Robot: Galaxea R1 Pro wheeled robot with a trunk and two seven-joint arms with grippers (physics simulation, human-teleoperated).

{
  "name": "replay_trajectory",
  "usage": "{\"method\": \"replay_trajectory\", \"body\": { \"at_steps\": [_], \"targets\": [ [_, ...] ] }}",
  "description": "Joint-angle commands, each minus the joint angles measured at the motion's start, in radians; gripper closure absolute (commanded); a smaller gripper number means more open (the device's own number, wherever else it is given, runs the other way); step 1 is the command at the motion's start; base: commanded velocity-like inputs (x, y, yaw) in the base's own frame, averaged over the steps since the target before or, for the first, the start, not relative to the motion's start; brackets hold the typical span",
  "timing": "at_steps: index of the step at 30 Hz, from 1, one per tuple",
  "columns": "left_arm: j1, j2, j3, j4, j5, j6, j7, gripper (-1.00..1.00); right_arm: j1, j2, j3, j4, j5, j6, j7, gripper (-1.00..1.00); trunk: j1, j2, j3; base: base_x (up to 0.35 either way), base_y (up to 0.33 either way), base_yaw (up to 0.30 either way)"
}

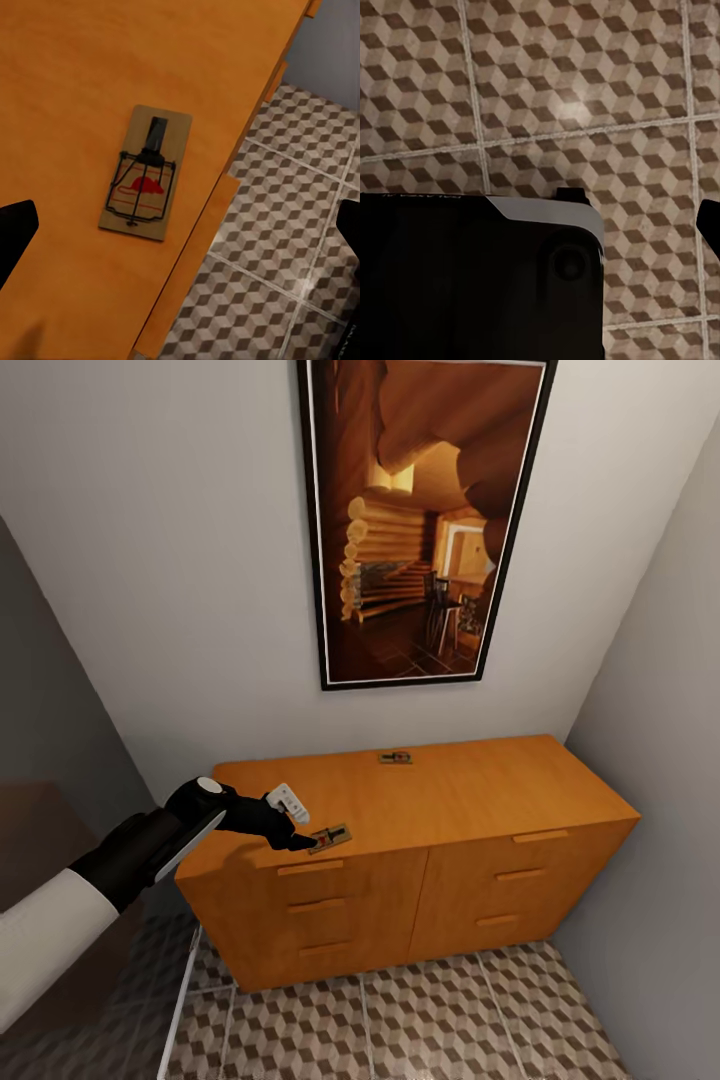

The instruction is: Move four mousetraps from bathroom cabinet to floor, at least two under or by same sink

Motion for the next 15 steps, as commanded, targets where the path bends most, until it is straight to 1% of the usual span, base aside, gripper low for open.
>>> {"method": "replay_trajectory", "body": {
  "at_steps": [1,15],
  "targets": [
    [-0.002,0.0,-0.002,-0.001,0.007,0.006,0.002,-1.0,-0.001,0.0,0.009,0.001,-0.009,-0.004,-0.002,-1.0,0.001,-0.002,-0.003,0.0,0.0,0.0],
    [-0.002,-0.017,-0.002,-0.002,0.007,0.005,0.004,-1.0,-0.001,0.001,0.009,0.001,-0.009,-0.004,-0.002,-1.0,0.001,-0.002,-0.023,0.0,0.0,0.0]
  ]
}}
